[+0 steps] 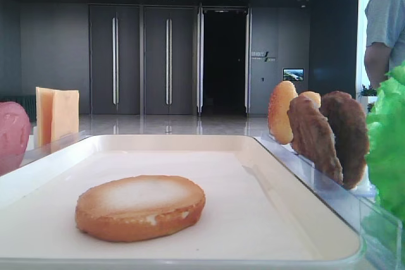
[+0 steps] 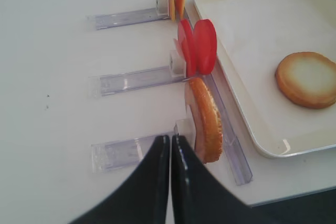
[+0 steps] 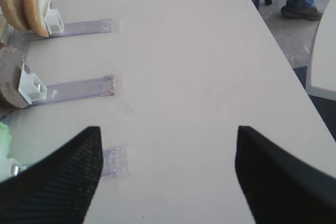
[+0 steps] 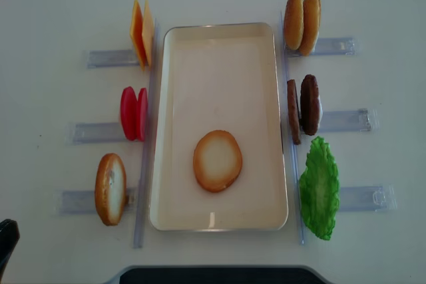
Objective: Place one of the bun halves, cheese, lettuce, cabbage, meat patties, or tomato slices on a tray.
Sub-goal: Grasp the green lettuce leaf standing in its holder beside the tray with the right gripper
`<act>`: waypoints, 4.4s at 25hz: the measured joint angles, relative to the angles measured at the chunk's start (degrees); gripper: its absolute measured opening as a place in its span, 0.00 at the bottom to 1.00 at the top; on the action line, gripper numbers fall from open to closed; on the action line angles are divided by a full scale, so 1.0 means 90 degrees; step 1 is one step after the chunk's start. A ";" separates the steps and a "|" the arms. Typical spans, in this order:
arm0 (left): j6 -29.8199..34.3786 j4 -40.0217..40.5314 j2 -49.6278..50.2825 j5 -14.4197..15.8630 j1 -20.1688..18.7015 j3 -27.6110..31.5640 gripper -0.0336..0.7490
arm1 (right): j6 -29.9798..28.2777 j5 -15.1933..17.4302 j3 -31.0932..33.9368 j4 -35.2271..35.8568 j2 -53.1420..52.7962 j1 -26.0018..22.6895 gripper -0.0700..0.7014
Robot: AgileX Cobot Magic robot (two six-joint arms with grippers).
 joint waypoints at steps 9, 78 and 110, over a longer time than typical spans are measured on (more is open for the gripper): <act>0.0000 0.0000 0.0000 0.0000 0.0000 0.0000 0.04 | 0.0000 0.0005 0.0000 0.0000 0.0000 0.0000 0.78; -0.0356 0.0104 0.0000 -0.0019 0.0000 0.0000 0.92 | -0.0017 0.0526 -0.2251 0.0402 0.4217 0.0000 0.78; -0.0378 0.0117 0.0000 -0.0019 0.0000 0.0000 0.93 | 0.2535 0.0551 -0.2268 0.0133 0.4990 0.3377 0.78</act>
